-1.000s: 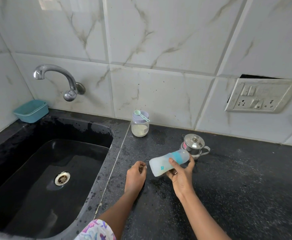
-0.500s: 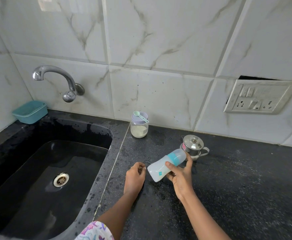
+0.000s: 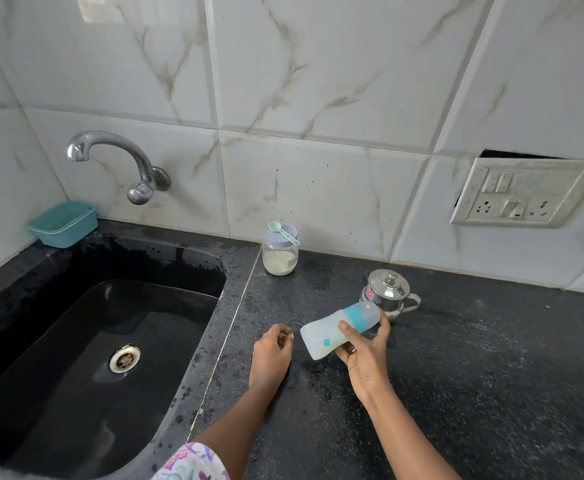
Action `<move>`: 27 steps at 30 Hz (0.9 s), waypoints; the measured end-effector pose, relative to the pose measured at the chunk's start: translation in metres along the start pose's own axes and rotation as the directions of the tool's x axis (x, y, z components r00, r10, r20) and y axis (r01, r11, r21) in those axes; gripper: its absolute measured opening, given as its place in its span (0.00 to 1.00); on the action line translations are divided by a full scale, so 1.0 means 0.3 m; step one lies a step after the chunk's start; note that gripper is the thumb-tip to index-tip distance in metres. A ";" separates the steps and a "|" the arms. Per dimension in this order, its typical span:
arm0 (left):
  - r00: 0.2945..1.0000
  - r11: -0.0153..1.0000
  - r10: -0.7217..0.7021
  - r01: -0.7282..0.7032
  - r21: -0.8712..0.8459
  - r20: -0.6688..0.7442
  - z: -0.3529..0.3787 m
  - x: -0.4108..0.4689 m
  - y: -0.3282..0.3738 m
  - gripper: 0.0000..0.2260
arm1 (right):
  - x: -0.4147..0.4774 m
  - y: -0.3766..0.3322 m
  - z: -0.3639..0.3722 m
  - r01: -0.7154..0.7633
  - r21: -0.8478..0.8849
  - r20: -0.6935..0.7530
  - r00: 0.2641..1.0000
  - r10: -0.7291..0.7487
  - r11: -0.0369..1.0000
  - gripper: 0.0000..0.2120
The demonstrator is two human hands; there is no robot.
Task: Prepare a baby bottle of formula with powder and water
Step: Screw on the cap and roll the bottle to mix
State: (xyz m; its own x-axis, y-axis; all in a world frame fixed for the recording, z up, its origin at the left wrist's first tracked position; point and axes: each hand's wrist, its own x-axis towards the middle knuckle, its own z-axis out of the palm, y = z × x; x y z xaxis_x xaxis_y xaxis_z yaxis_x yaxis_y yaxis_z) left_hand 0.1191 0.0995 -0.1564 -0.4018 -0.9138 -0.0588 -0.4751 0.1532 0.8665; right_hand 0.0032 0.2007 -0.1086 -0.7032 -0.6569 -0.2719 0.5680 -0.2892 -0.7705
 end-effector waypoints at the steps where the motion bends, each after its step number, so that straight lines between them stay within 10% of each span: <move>1: 1.000 1.000 0.004 -0.004 0.002 0.000 0.000 0.001 0.001 0.05 | -0.003 -0.003 0.003 0.000 -0.022 0.015 1.000 0.000 1.000 0.35; 27: 1.000 1.000 -0.010 0.010 -0.006 0.001 0.003 0.003 -0.003 0.06 | -0.011 0.011 0.011 -0.023 0.002 -0.011 1.000 0.023 1.000 0.36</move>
State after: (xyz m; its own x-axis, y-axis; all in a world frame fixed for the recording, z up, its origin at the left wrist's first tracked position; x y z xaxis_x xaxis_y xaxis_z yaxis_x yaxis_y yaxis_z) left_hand 0.1186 0.0989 -0.1577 -0.3983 -0.9148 -0.0678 -0.4742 0.1421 0.8689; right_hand 0.0088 0.1997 -0.1083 -0.6945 -0.6559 -0.2957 0.5850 -0.2757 -0.7627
